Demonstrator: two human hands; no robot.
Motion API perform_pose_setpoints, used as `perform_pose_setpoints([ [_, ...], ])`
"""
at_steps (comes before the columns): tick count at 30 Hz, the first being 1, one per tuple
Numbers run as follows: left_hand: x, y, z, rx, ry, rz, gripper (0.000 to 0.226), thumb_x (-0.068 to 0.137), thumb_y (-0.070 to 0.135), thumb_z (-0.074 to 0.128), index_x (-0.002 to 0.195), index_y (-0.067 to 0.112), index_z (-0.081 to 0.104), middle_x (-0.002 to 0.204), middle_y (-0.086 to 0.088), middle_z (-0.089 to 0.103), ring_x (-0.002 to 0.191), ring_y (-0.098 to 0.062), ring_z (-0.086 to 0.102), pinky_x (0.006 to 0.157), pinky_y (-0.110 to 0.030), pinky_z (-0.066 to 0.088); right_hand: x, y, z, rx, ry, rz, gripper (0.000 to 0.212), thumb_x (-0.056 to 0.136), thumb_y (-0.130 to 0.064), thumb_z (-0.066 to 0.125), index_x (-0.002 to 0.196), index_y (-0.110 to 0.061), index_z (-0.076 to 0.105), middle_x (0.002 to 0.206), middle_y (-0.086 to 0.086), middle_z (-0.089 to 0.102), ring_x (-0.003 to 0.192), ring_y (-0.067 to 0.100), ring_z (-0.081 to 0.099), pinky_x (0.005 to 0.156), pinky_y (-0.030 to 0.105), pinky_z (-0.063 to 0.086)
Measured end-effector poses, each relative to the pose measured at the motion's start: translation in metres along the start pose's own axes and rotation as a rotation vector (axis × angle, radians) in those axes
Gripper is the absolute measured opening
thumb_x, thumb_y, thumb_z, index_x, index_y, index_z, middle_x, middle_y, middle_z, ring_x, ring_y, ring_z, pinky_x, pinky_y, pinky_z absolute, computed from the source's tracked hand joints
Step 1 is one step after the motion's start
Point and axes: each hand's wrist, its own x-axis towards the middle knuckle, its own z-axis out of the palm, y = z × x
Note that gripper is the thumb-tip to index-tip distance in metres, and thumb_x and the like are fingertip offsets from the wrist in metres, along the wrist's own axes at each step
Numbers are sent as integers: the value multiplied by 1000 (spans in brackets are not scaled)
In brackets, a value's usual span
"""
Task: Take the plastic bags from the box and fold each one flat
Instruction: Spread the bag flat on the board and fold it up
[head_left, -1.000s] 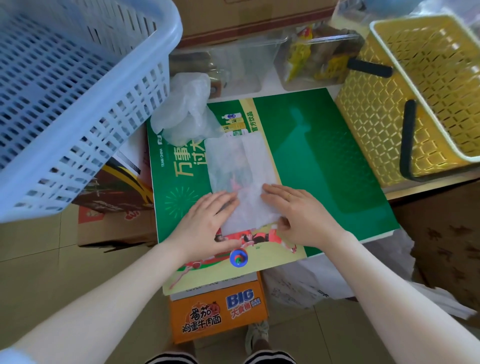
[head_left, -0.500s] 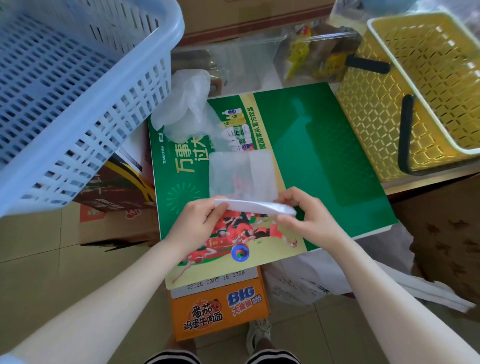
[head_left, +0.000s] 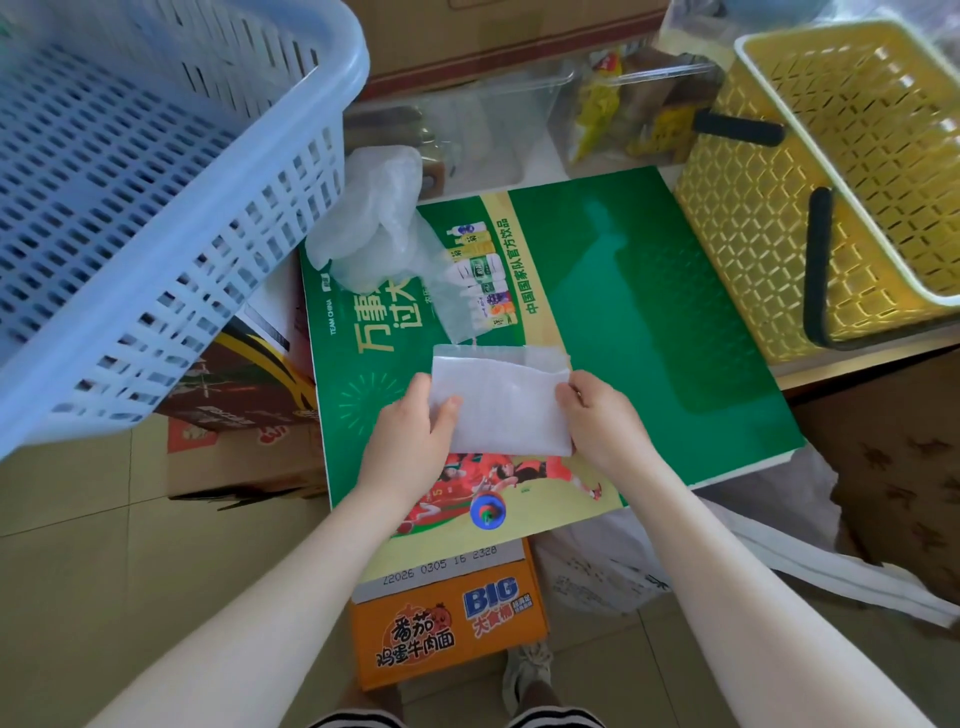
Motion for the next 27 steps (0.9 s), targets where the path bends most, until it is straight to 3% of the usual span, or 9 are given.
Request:
perform_pose_setpoints([
  [4,15,-1,3,153,43,14,24,97,23,39,78,10,34,57,-3,39,53,-28,41,44,-33,20,15,-9,5,-175,42,56,24,98,-26,28,82,-12,38,64,4,40,64,26,42,48,28,22],
  [8,21,3,5,263,75,9,22,98,24,38,82,8,36,60,-4,41,61,-35,49,45,-34,19,23,-20,5,-313,65,82,23,100,-26,24,91,-12,40,78,8,49,75,29,47,54,29,30],
  [10,21,8,5,311,80,-9,20,96,25,43,102,6,42,81,-12,53,77,-38,57,50,-35,32,25,-23,6,-366,85,92,25,100,-25,23,97,-12,44,87,11,55,76,29,48,61,30,34],
  [13,20,4,11,437,139,167,60,82,18,64,131,4,31,126,-23,47,108,-40,50,78,-46,48,29,-30,7,-439,114,128,28,99,-20,25,107,-10,51,101,13,62,82,30,53,65,30,36],
  [16,21,-1,18,555,56,408,48,81,13,63,124,2,46,143,-24,31,131,-38,31,108,-49,22,33,-33,11,-468,128,183,29,93,-9,31,109,-8,55,108,14,63,96,33,59,69,31,40],
  [20,21,-7,19,504,-156,401,56,94,39,28,140,8,33,153,-11,19,142,-24,15,112,-31,-4,32,-29,12,-453,192,175,28,93,-13,33,101,-7,59,104,15,64,82,31,56,63,27,34],
  [23,26,-15,17,515,-188,364,58,92,47,35,140,15,30,156,-5,4,143,-18,0,111,-26,-10,29,-25,13,-477,236,170,22,93,-14,34,101,-7,54,100,15,64,81,32,57,57,27,30],
  [25,25,-15,13,557,-194,371,71,84,59,20,140,16,29,156,-4,1,143,-18,-3,109,-25,-15,25,-25,14,-490,369,43,15,90,-10,41,101,-5,51,98,15,63,83,33,59,60,32,33],
  [27,24,-15,14,605,-220,368,86,75,63,4,145,15,20,156,-3,-4,143,-17,-7,108,-25,-17,22,-26,20,-491,523,-270,24,79,-2,50,101,-1,58,100,18,63,92,37,61,78,41,41],
])
